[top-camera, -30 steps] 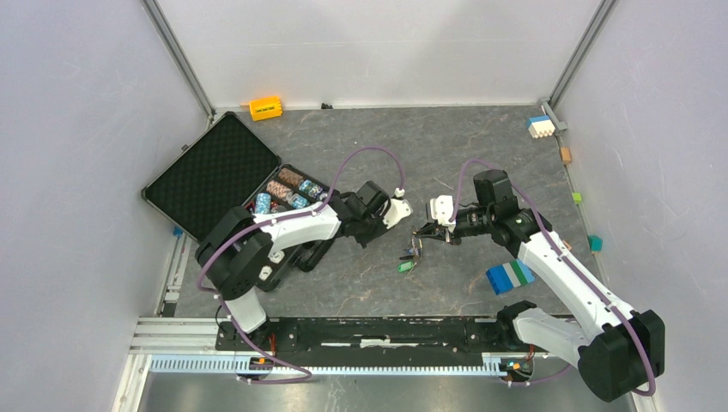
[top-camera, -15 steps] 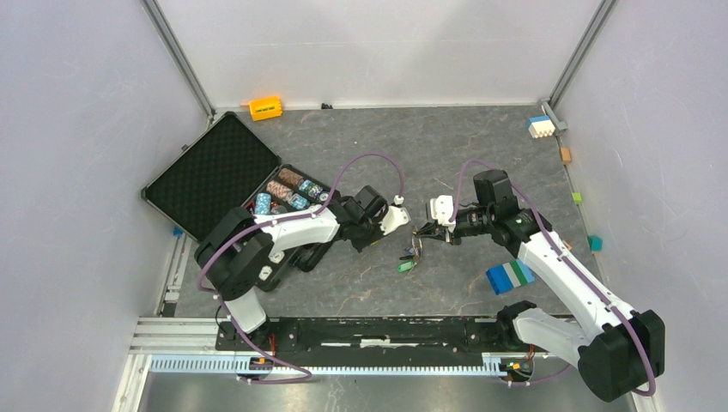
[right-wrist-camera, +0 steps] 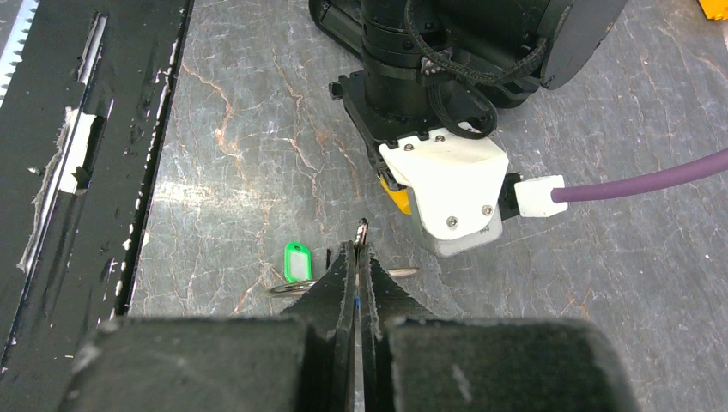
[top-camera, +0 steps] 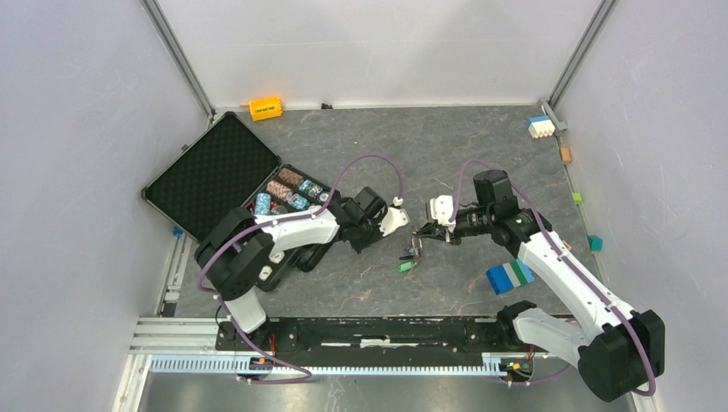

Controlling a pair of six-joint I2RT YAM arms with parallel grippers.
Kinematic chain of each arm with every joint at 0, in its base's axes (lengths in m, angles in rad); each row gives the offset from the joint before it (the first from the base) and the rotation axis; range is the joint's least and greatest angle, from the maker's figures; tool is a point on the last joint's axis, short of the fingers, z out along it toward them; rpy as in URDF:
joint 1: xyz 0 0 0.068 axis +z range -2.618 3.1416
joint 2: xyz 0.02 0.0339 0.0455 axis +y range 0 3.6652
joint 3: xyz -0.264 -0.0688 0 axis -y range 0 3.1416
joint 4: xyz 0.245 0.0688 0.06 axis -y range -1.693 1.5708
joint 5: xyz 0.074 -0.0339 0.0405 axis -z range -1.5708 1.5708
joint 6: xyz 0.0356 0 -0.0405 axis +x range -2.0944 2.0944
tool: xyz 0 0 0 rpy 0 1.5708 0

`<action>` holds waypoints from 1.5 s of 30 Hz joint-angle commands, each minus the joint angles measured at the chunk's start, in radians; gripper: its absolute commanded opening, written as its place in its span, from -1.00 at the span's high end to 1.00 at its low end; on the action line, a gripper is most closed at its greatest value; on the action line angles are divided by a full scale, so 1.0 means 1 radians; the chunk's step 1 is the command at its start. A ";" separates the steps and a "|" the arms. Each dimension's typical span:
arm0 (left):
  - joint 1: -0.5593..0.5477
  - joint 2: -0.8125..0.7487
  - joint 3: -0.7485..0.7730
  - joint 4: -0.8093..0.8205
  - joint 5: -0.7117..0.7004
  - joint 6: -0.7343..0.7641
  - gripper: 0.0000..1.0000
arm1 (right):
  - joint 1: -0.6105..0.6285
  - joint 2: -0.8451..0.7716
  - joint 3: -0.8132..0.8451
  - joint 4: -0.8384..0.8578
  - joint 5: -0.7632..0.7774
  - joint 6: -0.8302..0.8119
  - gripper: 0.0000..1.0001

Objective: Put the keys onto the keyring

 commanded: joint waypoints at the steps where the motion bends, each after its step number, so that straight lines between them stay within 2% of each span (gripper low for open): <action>1: 0.003 -0.016 0.017 0.037 0.015 -0.001 0.52 | -0.004 -0.006 0.013 0.013 -0.004 -0.015 1.00; 11: 0.003 -0.007 0.015 0.035 0.024 -0.004 0.73 | -0.003 -0.009 0.013 0.013 -0.003 -0.015 1.00; 18: 0.004 -0.004 0.006 0.051 0.040 0.005 0.95 | -0.003 -0.012 0.013 0.013 -0.003 -0.016 1.00; 22: 0.005 -0.014 -0.006 0.063 0.069 0.024 0.96 | -0.004 -0.019 0.013 0.011 -0.006 -0.019 1.00; 27: 0.011 -0.093 -0.033 0.074 0.140 0.045 0.96 | -0.004 -0.039 0.013 0.012 -0.020 -0.021 1.00; 32: 0.023 -0.255 -0.083 0.120 0.213 0.060 0.96 | -0.003 -0.074 0.019 0.008 -0.060 -0.025 1.00; 38: 0.042 -0.350 0.043 -0.032 0.341 0.055 0.96 | -0.003 -0.121 0.024 0.049 -0.101 0.027 1.00; 45: 0.040 -0.460 0.178 -0.186 0.496 0.120 0.96 | 0.016 -0.129 0.030 0.215 -0.143 0.202 1.00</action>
